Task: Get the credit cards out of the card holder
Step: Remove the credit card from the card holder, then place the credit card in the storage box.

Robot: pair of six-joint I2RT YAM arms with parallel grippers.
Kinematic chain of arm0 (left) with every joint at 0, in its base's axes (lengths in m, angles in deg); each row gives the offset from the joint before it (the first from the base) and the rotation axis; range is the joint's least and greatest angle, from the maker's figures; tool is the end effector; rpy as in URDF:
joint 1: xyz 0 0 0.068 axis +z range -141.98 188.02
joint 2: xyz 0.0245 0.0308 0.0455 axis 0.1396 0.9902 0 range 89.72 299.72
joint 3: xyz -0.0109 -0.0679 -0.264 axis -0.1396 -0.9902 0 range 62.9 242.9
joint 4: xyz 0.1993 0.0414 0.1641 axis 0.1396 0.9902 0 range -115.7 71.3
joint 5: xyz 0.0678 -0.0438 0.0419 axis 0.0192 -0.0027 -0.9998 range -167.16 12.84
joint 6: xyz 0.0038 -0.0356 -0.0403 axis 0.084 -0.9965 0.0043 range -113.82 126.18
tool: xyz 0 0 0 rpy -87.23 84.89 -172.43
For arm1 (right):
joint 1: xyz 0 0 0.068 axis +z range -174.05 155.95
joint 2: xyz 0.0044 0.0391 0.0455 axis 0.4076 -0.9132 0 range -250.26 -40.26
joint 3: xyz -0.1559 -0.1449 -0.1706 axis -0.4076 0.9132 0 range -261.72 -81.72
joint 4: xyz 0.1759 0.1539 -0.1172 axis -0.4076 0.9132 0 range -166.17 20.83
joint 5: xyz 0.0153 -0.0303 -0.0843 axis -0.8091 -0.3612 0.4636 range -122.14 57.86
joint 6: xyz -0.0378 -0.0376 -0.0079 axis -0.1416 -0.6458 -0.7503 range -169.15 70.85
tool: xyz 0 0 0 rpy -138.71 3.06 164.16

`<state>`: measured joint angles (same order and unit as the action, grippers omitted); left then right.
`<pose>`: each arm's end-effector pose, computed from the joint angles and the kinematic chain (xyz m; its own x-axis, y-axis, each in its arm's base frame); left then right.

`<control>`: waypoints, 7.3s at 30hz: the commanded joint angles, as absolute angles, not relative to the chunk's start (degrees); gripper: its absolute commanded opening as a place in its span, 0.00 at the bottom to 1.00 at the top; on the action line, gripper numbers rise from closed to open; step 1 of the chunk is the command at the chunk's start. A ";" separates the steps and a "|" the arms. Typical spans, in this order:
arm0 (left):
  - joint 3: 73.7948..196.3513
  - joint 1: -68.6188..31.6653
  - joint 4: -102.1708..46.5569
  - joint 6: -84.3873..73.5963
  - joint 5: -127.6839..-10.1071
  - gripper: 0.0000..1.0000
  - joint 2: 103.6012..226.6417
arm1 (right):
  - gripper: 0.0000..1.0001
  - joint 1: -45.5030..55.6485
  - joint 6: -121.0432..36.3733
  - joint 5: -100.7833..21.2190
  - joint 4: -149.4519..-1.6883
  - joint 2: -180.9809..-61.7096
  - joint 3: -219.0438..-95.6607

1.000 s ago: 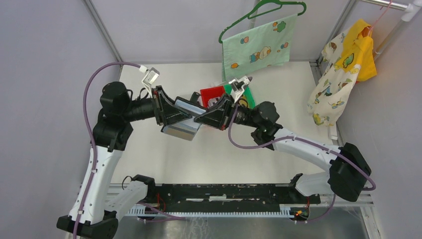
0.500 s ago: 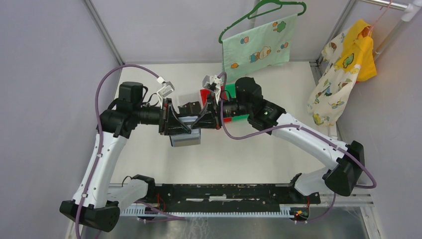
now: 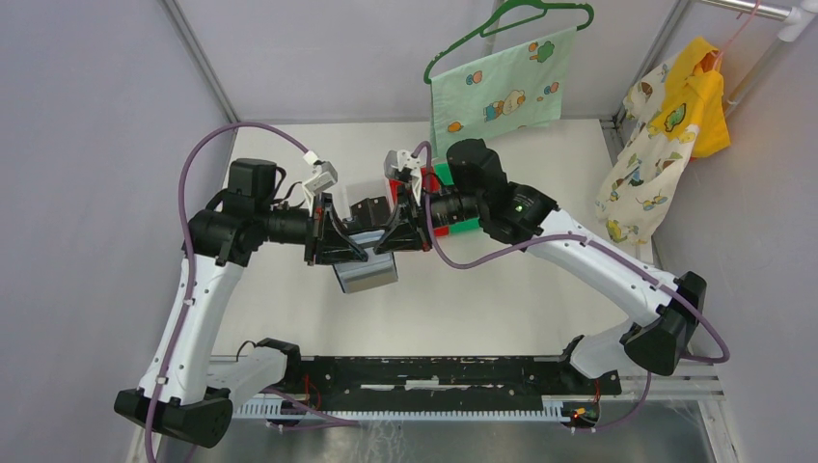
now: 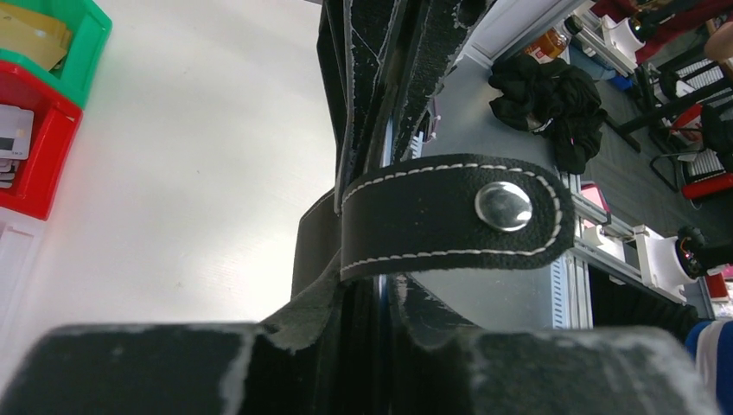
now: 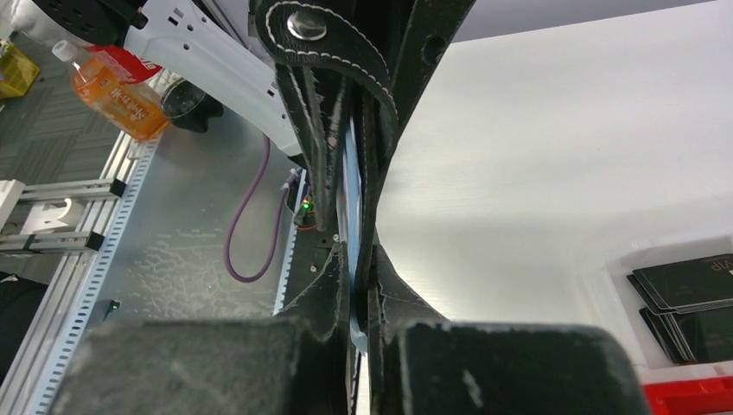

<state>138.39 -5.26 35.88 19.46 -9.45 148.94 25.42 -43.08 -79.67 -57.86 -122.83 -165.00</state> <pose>0.1529 -0.0699 0.4043 -0.5081 0.2095 -0.8354 0.8600 0.1762 -0.4789 0.1902 0.2629 0.4087 -0.2978 -0.2385 -0.9243 -0.9439 -0.0709 0.3225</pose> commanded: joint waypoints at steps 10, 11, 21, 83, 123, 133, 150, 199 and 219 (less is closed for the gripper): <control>139.94 -5.41 24.80 8.36 -5.72 0.31 146.04 | 0.00 24.75 -46.80 -77.75 -55.08 -122.71 -167.05; 139.53 -5.43 23.24 6.87 -6.63 0.26 145.84 | 0.00 24.77 -46.88 -77.79 -55.02 -122.75 -167.06; 134.72 -5.42 10.83 -6.21 -11.67 0.02 143.94 | 0.48 24.38 -41.78 -74.36 -60.16 -120.51 -165.49; 127.89 -4.57 -17.04 -40.18 -22.23 0.02 144.34 | 0.63 25.05 28.82 -54.23 -159.50 -123.82 -124.55; 125.56 -3.11 -11.33 -40.53 -28.01 0.02 138.47 | 0.00 25.43 34.74 -47.63 -168.51 -128.51 -117.98; 125.31 -3.04 -15.77 -43.82 -24.79 0.02 139.18 | 0.00 25.50 30.41 -46.02 -162.66 -124.57 -114.91; 125.60 -2.52 -14.67 -43.01 -25.12 0.02 139.53 | 0.39 26.31 35.19 -49.69 -167.81 -129.82 -122.85; 138.95 0.11 4.62 -21.83 -32.59 0.02 145.18 | 0.00 14.25 6.69 -64.24 -111.95 -114.15 -121.00; 140.43 0.10 13.34 -6.28 -27.59 0.02 143.04 | 0.00 8.67 -36.27 -38.75 -52.88 -144.85 -165.91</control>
